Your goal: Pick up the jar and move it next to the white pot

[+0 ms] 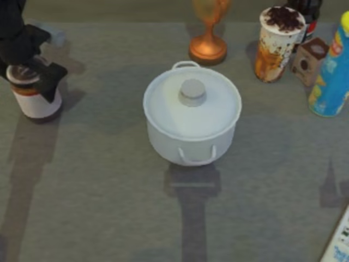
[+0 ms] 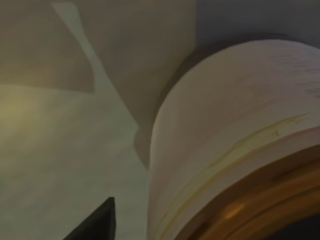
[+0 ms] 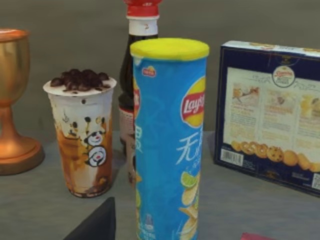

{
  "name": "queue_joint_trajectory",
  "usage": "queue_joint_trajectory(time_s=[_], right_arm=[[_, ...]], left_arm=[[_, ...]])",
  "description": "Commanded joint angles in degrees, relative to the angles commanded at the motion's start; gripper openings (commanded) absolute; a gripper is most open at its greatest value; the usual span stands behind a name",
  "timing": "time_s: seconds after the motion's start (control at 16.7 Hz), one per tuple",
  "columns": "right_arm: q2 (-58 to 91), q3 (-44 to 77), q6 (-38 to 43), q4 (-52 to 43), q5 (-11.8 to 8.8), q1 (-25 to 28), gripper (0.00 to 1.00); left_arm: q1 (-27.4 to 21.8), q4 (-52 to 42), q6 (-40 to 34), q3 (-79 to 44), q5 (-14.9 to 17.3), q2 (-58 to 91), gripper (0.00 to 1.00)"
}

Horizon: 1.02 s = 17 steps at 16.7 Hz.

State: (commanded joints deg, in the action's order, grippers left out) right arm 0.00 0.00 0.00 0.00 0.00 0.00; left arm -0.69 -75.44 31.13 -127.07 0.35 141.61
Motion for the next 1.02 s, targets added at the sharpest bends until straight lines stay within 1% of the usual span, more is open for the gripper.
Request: queue_joint_trajectory(time_s=[0.12,0.9,0.96,1.02], right_arm=[[0.0,0.0,0.0,0.0,0.0,0.0,1.0],[0.0,0.0,0.0,0.0,0.0,0.0,1.0],[0.0,0.0,0.0,0.0,0.0,0.0,1.0],[0.0,0.0,0.0,0.0,0.0,0.0,1.0]], left_arm=[[0.0,0.0,0.0,0.0,0.0,0.0,1.0],[0.0,0.0,0.0,0.0,0.0,0.0,0.02],[0.0,0.0,0.0,0.0,0.0,0.0,0.0],[0.0,0.0,0.0,0.0,0.0,0.0,0.0]])
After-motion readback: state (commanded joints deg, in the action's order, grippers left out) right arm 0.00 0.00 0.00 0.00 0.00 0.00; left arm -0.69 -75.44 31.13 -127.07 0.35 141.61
